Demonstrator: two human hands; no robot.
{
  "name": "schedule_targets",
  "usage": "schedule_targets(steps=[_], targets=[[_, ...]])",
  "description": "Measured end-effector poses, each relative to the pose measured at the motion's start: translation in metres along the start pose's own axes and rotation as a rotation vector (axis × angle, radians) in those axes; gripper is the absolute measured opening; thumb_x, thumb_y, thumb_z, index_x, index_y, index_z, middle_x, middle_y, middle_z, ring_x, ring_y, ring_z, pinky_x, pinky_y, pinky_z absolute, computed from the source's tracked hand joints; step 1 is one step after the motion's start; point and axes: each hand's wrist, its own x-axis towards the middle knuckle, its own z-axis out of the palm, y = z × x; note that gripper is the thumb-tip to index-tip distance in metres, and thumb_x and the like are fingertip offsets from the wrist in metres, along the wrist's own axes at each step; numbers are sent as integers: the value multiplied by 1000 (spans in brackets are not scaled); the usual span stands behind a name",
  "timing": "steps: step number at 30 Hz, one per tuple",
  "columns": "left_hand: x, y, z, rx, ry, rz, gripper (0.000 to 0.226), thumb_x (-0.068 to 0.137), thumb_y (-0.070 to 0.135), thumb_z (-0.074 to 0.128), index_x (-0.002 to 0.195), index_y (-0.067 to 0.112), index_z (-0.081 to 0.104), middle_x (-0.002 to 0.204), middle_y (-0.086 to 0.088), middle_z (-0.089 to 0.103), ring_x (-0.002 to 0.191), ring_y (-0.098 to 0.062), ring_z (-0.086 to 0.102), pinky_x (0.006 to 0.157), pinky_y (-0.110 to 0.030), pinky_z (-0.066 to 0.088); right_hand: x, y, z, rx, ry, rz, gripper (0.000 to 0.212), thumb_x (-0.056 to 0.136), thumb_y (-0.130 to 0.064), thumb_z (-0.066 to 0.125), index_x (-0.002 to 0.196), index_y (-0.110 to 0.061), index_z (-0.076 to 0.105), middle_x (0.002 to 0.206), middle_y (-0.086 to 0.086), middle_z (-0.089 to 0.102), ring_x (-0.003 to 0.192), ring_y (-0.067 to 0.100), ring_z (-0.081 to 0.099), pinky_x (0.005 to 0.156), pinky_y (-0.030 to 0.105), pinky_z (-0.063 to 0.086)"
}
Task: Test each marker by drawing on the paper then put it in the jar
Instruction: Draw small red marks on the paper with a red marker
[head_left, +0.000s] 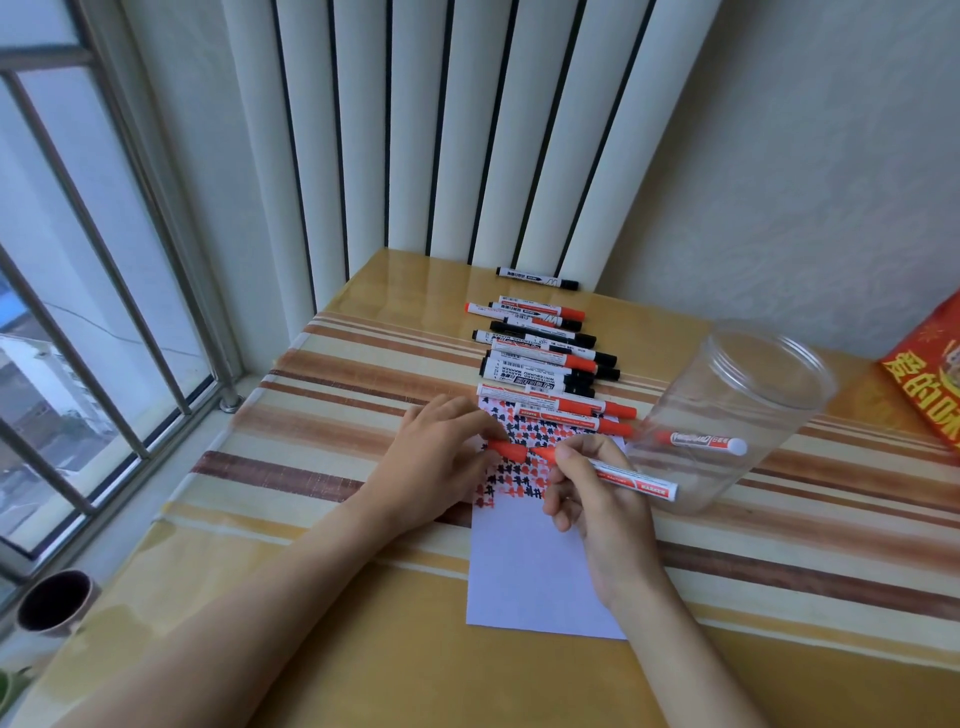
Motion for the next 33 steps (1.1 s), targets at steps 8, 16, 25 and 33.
schedule_targets(steps=[8,16,25,33], targets=[[1,1,-6,-141,7,31,16,93,20,67,109,20,68,100,9,66,93,-10,57,82,-38,47,-3,-1,0,-53,-74,-55,8,89,-25,70,92,-18,66,75,3,62,56,19,57,47,25,42],[-2,3,-8,-173,-35,121,17,95,19,64,112,19,64,102,6,64,98,-13,57,84,-36,47,-9,-9,-1,-29,-173,17,43,97,-56,52,110,-21,74,96,11,77,74,37,75,56,31,52],[-3,1,-8,-128,-50,180,23,95,18,66,116,9,71,110,1,60,103,-14,55,90,-27,45,-3,-12,-9,-155,-126,-110,13,92,-22,73,88,-12,66,71,15,68,50,32,66,43,28,44],[-2,3,-6,30,-38,256,24,90,11,70,113,6,73,114,-9,67,106,-30,61,88,-41,51,3,-16,-28,-691,-300,-343,17,92,-19,79,88,-26,64,75,-5,70,66,14,72,63,17,52]])
